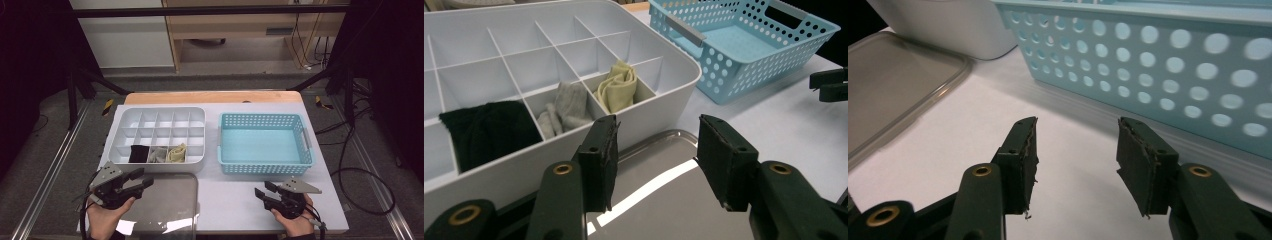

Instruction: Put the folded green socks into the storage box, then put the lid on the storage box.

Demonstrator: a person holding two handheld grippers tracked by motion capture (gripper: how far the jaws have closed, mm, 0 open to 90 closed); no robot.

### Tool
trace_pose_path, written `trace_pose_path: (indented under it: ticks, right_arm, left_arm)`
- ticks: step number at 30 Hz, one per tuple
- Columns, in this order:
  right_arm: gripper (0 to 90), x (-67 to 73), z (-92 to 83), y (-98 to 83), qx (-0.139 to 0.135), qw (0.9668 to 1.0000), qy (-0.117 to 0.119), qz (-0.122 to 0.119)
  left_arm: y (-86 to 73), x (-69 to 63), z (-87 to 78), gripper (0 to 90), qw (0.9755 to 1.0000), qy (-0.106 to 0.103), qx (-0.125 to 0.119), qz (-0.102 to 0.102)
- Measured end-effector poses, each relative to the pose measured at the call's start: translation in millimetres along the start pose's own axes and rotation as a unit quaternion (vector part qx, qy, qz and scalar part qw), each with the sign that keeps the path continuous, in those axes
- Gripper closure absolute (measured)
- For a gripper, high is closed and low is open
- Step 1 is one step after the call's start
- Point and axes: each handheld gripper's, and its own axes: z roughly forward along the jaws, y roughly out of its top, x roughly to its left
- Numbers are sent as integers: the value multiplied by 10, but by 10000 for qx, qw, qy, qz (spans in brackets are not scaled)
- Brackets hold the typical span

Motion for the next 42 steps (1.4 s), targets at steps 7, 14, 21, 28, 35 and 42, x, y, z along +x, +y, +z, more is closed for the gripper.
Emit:
trace_pose_path:
  ticks: [7,14,21,28,35,42]
  right_arm:
    - [509,135,93,50,53,9998,192,-98]
    - [505,325,225,134,154,9987,464,-163]
    - [497,542,360,217,164,9971,714,-193]
    - [491,659,468,213,229,9951,922,-265]
    - [491,797,582,222,295,9932,1076,-341]
    - [499,937,611,239,330,9915,1228,-279]
  left_arm:
    - [-177,128,-164,494,9996,186,-23,-210]
    - [-291,259,-302,478,9983,408,49,-410]
    - [-371,364,-392,467,9975,453,149,-527]
    - [-491,509,-490,463,9954,632,140,-705]
    - [-601,664,-549,457,9933,816,188,-791]
    - [-733,812,-579,450,9893,1011,375,-983]
